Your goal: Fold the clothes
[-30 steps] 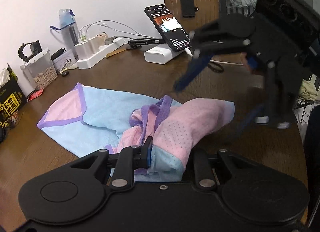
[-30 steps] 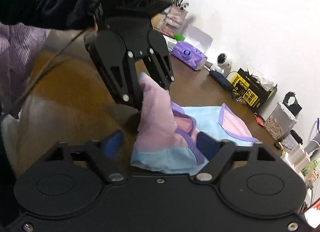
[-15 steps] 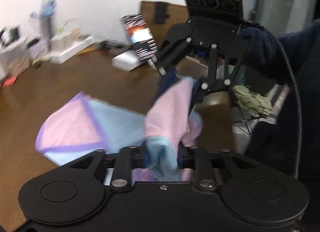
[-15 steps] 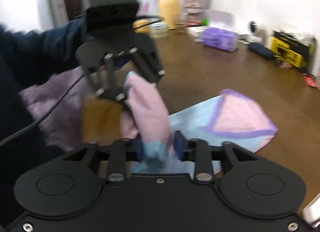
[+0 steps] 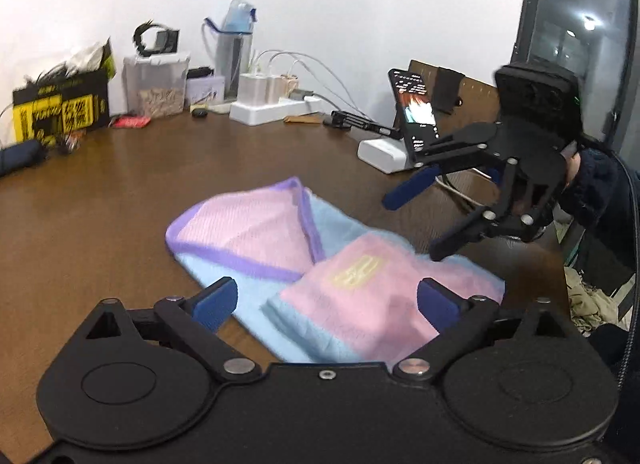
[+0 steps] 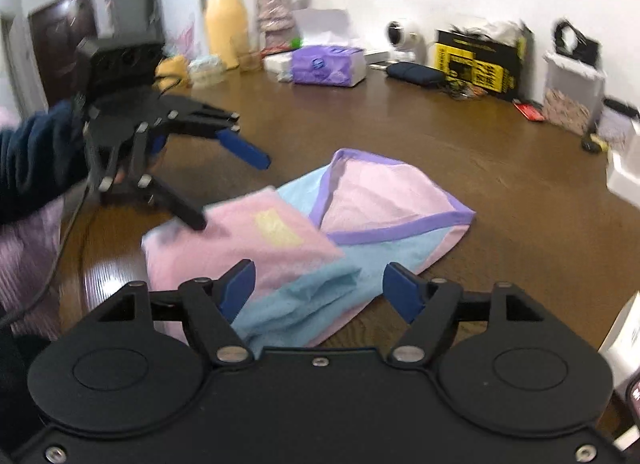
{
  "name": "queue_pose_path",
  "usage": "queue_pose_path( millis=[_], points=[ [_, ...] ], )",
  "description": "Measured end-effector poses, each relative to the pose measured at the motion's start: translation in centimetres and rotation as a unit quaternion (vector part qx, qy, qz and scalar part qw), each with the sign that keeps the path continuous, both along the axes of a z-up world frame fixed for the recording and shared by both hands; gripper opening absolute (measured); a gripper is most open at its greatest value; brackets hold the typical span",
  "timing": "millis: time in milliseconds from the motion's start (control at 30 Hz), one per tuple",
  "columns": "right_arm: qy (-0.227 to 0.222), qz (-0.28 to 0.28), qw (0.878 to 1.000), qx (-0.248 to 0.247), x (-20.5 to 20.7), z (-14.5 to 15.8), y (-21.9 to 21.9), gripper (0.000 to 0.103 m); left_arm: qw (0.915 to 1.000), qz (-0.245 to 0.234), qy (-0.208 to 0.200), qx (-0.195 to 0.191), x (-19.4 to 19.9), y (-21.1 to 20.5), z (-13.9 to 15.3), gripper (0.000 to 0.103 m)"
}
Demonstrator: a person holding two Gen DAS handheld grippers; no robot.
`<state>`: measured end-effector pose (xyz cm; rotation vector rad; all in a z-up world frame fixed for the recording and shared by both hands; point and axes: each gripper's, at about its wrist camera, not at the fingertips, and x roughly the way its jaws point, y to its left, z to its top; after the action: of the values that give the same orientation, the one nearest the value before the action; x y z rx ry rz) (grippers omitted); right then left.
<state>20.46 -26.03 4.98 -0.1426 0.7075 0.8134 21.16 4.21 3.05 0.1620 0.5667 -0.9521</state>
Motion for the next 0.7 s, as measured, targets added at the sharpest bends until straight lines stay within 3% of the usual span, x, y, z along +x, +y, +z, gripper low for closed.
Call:
queue_pose_path(
  millis=[33,100,167,300,333,400,533,600,633,667,700],
  points=[
    [0.005,-0.022,1.000,-0.012,0.7,0.1,0.2,0.077,0.9990,0.036,-0.026,0.012,0.8,-0.4,0.2,0.103],
    [0.003,-0.048,0.998,-0.029,1.9,0.2,0.6,0.077,0.9936,0.101,-0.035,0.035,2.9,-0.7,-0.3,0.103],
    [0.014,-0.073,0.997,-0.026,3.9,0.2,0.6,0.077,0.9851,0.166,0.008,0.044,5.6,-0.7,-0.6,0.103],
    [0.045,-0.111,0.993,-0.010,7.8,-0.2,0.3,0.076,0.9734,0.221,0.023,0.053,8.7,-1.0,-1.0,0.100],
    [0.047,-0.112,0.993,-0.010,8.4,-0.4,0.5,0.076,0.9671,0.244,0.032,0.066,9.7,-1.3,-1.3,0.098],
    [0.052,-0.114,0.992,-0.011,9.5,-0.9,0.7,0.066,0.9612,0.260,0.049,0.077,10.5,-1.6,-1.6,0.088],
    [0.061,-0.117,0.991,-0.011,11.7,-1.7,1.2,0.052,0.9648,0.246,0.055,0.074,10.8,-1.8,-1.9,0.077],
    [0.065,-0.119,0.991,-0.012,12.8,-2.2,1.5,0.042,0.9670,0.239,0.042,0.076,10.6,-1.9,-2.1,0.053],
    [0.067,-0.120,0.990,-0.012,13.4,-2.4,1.6,0.039,0.9681,0.236,0.034,0.078,10.5,-2.0,-2.1,0.045],
    [0.068,-0.120,0.990,-0.012,13.7,-2.6,1.7,0.034,0.9690,0.232,0.037,0.075,10.6,-2.1,-2.1,0.025],
    [0.066,-0.116,0.991,-0.011,13.7,-2.6,1.7,0.023,0.9699,0.229,0.041,0.072,10.6,-2.1,-2.1,0.013]
  ],
)
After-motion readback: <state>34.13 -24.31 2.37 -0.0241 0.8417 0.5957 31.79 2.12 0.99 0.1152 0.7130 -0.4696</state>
